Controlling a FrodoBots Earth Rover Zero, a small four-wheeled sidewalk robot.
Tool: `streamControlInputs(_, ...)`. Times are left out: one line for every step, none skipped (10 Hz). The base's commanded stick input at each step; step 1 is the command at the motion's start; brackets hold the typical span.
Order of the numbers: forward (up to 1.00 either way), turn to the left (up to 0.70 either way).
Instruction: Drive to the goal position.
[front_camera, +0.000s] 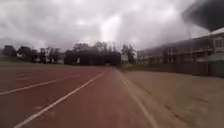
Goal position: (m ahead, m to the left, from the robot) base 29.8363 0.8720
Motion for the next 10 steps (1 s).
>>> streamControlInputs(0.7, 0.0)
streamControlInputs(0.7, 0.0)
streamControlInputs(0.7, 0.0)
streamControlInputs(0.7, 0.0)
streamControlInputs(0.7, 0.0)
streamControlInputs(0.7, 0.0)
streamControlInputs(0.7, 0.0)
streamControlInputs(0.7, 0.0)
streamControlInputs(0.7, 0.0)
streamControlInputs(0.7, 0.0)
